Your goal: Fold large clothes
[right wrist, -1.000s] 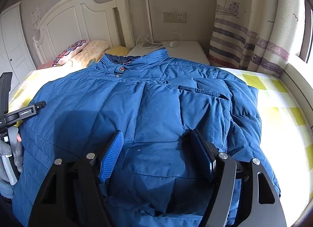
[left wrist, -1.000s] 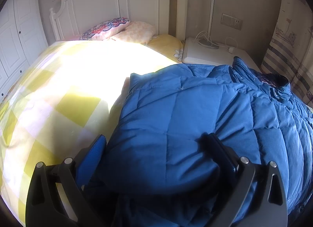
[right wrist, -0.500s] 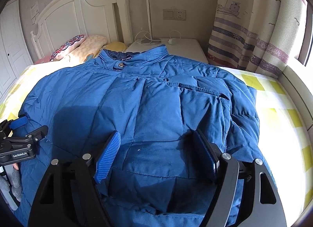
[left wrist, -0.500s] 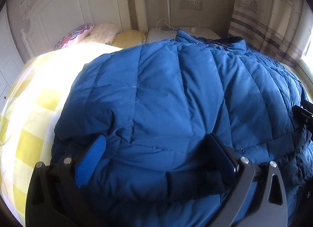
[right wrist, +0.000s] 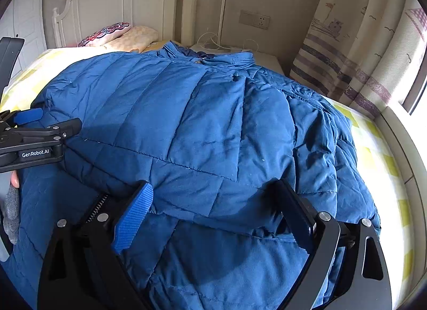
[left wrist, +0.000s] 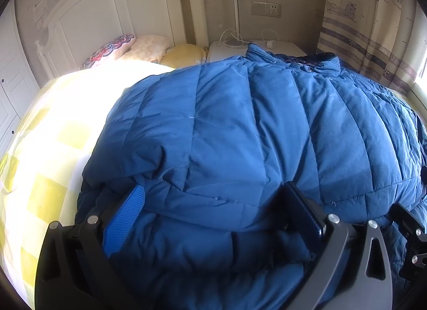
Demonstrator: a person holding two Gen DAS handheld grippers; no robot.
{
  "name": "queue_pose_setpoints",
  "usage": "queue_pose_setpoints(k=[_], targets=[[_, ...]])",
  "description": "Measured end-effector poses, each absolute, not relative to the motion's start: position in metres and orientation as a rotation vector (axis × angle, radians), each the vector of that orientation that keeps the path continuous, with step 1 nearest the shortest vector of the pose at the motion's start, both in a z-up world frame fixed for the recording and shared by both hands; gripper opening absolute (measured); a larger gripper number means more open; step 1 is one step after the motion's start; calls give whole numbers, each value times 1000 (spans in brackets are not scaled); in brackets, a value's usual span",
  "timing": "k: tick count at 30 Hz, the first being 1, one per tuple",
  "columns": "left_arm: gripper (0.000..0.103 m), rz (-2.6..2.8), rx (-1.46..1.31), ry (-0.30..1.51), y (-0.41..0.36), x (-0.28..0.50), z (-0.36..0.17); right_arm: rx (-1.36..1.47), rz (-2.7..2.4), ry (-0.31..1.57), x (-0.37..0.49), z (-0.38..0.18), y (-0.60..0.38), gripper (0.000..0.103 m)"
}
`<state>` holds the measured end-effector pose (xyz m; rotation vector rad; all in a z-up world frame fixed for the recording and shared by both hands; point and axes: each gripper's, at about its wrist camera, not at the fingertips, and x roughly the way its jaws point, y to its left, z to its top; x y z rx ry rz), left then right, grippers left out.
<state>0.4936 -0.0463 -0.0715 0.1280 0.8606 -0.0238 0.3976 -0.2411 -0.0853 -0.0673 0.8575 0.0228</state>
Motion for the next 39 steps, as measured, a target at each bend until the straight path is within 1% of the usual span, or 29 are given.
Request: queue_pose_setpoints(k=[1,2,4,8,14,16,18,20,21,26,28,30,32,35,36,39], targets=[[101,-21,131,859,-46,493,-71,-43,48,857,397,-84,-244,93],[101,-21,130,859,-46,491,-70,-17,73,853,395,-82,-247,94],[101,-17,108,859,-40,483,-65,-2,96,841,385,-71,-254,92],[101,-57,61,795,-34,459,-52,64,62,763,365,-51,-275,92],[101,-34,122,813,-62,499,-47,86,-4,719,403,-33,-287,92],[101,4,97,829,-62,517,-51,81,16,708,417,-31,-283,91],[101,13,67,845,-60,528,-62,51,36,750,436,-44,-278,91],[101,6,61,852,-59,532,-67,6,22,865,454,-78,-275,91],[101,3,54,845,-58,531,-67,13,28,858,455,-83,-276,93],[101,-16,37,848,-53,526,-65,14,1,852,440,-74,-273,91],[101,-18,59,836,-54,510,-59,35,40,799,415,-58,-268,91],[101,-61,98,783,-58,483,-50,28,102,750,384,-47,-257,91],[101,-106,173,753,-65,454,-49,-42,172,790,363,-52,-238,92],[101,-191,311,835,-81,432,-71,-194,192,918,350,-91,-208,94],[101,-180,356,841,-86,428,-78,-197,180,914,350,-92,-207,94],[101,-159,344,863,-85,433,-79,-155,178,946,359,-94,-212,98]])
